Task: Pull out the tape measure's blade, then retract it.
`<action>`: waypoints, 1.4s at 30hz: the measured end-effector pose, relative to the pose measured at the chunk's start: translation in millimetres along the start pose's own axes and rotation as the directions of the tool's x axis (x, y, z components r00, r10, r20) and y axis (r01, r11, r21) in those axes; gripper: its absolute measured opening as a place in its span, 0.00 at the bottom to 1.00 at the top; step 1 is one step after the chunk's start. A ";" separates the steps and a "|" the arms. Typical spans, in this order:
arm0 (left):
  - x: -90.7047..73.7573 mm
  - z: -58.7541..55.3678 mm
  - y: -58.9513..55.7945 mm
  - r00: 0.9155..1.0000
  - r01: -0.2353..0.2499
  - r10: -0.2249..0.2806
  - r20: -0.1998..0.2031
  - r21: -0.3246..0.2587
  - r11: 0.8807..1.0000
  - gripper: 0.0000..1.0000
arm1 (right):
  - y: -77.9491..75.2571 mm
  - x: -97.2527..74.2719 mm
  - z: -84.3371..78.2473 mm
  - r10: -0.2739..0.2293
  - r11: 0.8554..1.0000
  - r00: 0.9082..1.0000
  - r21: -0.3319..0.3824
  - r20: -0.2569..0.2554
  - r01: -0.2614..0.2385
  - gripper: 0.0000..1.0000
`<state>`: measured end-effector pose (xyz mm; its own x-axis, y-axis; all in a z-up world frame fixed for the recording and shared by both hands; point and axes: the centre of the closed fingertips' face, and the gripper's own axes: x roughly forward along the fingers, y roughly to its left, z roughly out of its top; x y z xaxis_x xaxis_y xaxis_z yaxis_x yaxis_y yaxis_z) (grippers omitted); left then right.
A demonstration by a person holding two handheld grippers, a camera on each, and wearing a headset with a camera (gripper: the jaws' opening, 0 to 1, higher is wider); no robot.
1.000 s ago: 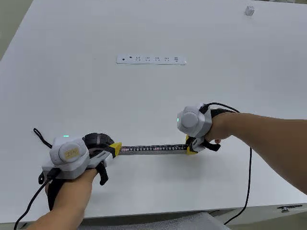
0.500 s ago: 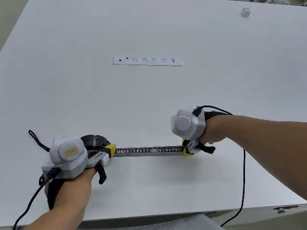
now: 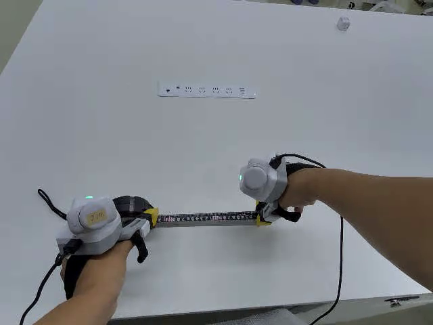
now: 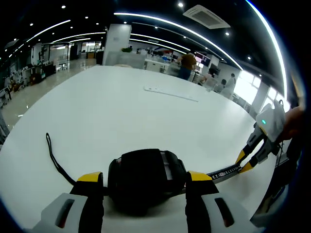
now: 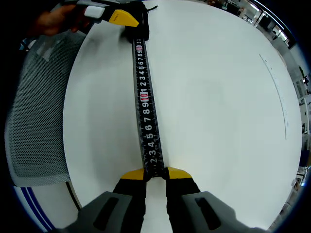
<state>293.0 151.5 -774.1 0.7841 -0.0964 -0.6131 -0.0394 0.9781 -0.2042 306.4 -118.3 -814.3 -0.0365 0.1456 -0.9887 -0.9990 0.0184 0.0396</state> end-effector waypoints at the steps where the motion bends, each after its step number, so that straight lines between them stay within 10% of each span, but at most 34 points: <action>1: -0.1 0.2 -2.0 1.000 0.006 -0.006 -0.001 0.005 1.000 0.63 | 0.0 0.0 0.0 -0.001 1.000 1.000 0.002 0.001 0.001 0.14; 16: 0.6 -3.8 -2.6 0.997 -0.010 0.014 -0.075 0.042 0.999 0.58 | 1.0 -0.1 1.3 0.002 1.000 1.000 0.014 0.031 -0.002 0.14; 42: -3.8 -3.9 -5.4 0.997 0.023 -0.018 -0.070 0.064 0.998 0.57 | 2.9 -0.5 4.4 -0.003 1.000 0.999 0.017 0.051 0.002 0.14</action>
<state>287.8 145.8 -773.7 0.7393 -0.1266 -0.6613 0.0181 0.9855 -0.1685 303.7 -113.9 -813.1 -0.0325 0.1958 -0.9801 -0.9986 0.0357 0.0402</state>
